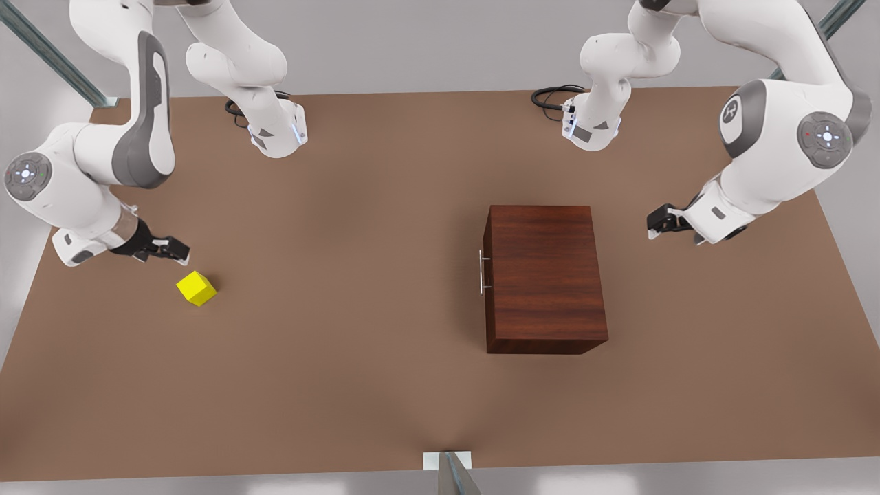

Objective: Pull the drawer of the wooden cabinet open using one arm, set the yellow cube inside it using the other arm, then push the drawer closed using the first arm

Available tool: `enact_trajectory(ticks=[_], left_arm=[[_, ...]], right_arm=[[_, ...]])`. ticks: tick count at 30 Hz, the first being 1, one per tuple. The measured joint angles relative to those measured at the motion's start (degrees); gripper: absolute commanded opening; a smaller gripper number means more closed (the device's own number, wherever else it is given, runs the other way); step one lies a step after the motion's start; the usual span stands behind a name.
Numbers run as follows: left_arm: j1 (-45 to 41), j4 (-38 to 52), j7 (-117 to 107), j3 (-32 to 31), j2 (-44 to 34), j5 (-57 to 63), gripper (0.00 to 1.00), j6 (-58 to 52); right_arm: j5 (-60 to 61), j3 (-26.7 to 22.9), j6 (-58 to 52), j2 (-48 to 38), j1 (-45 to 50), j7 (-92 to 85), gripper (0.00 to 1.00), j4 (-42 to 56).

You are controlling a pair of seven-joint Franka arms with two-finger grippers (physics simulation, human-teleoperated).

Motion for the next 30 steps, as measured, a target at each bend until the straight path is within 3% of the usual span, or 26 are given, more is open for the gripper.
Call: enact_trajectory(ticks=[6, 12, 21, 30], left_arm=[[-1.5, 0.0, -0.3, -0.5, 0.3, 0.3, 1.0, 0.2], [-21.1, 5.0, -5.8, -0.6, 6.2, 2.9, 1.0, 1.2], [-36.8, 6.4, -23.2, -0.9, 17.1, 5.1, 1.0, 10.0], [-38.3, 11.6, -39.7, 0.2, 27.0, 10.3, 1.0, 17.5]], right_arm=[[0.0, -0.4, -1.6, 2.5, 2.1, 4.1, 1.0, 3.0], [2.2, -0.4, -2.8, 4.2, 1.6, 16.5, 1.0, 3.3], [2.8, -0.4, -1.4, 4.6, -0.1, 29.2, 1.0, -0.3], [3.2, -0.5, 4.5, 10.5, -6.5, 35.8, 1.0, -0.5]])
